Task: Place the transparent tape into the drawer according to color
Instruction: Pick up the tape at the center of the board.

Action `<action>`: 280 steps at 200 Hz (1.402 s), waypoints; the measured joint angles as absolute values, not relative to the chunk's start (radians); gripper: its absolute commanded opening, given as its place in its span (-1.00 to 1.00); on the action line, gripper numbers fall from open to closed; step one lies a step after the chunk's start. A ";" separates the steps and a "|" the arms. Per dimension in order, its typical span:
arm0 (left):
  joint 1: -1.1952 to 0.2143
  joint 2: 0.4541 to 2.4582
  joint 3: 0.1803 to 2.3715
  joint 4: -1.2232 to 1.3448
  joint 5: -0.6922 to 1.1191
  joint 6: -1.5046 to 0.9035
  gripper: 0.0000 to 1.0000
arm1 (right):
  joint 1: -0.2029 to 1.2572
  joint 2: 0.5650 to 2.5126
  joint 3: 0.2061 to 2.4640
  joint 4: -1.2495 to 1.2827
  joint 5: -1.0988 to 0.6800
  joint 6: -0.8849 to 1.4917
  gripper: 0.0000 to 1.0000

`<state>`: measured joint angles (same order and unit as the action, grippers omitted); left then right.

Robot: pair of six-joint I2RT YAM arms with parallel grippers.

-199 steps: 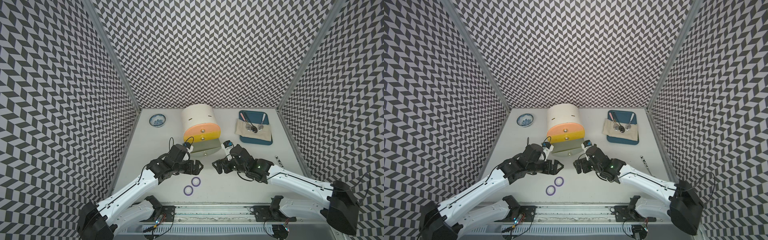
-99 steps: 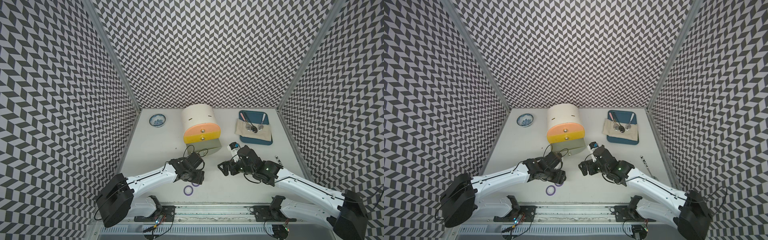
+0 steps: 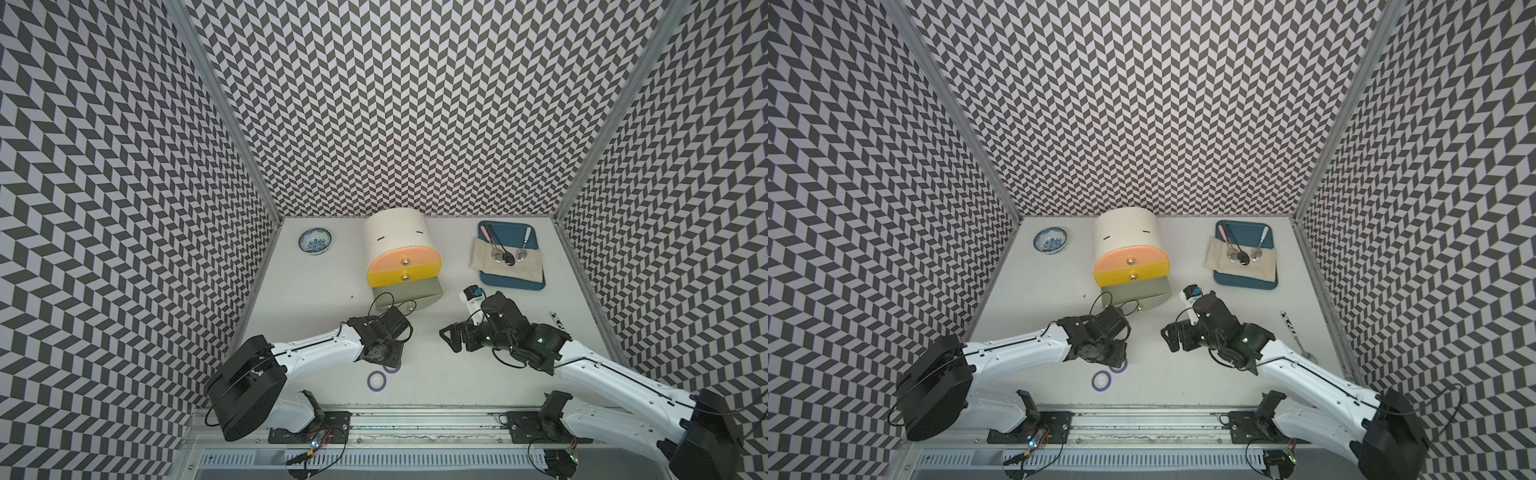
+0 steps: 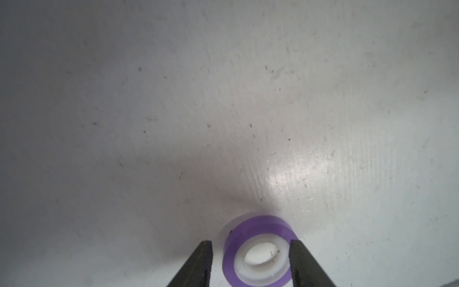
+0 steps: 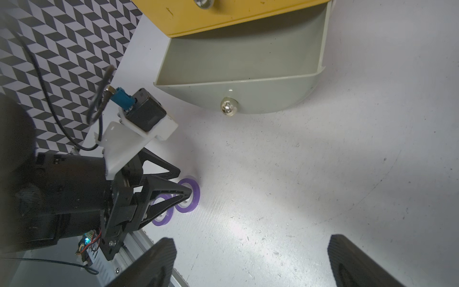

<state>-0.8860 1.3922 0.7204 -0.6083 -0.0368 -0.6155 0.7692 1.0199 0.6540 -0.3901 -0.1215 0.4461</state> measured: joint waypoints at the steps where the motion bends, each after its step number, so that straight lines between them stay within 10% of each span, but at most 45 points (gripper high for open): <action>1: -0.886 1.393 0.720 -0.609 -0.037 -0.616 0.03 | 0.769 1.020 0.654 -0.389 -0.122 0.446 1.00; 280: -0.903 1.489 0.764 -0.668 -0.018 -0.586 -0.59 | 0.743 1.021 0.638 -0.390 -0.152 0.425 1.00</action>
<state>-0.9028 1.4887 0.7643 -0.6682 -0.0177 -0.5858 0.7429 1.0206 0.6380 -0.3901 -0.1520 0.4252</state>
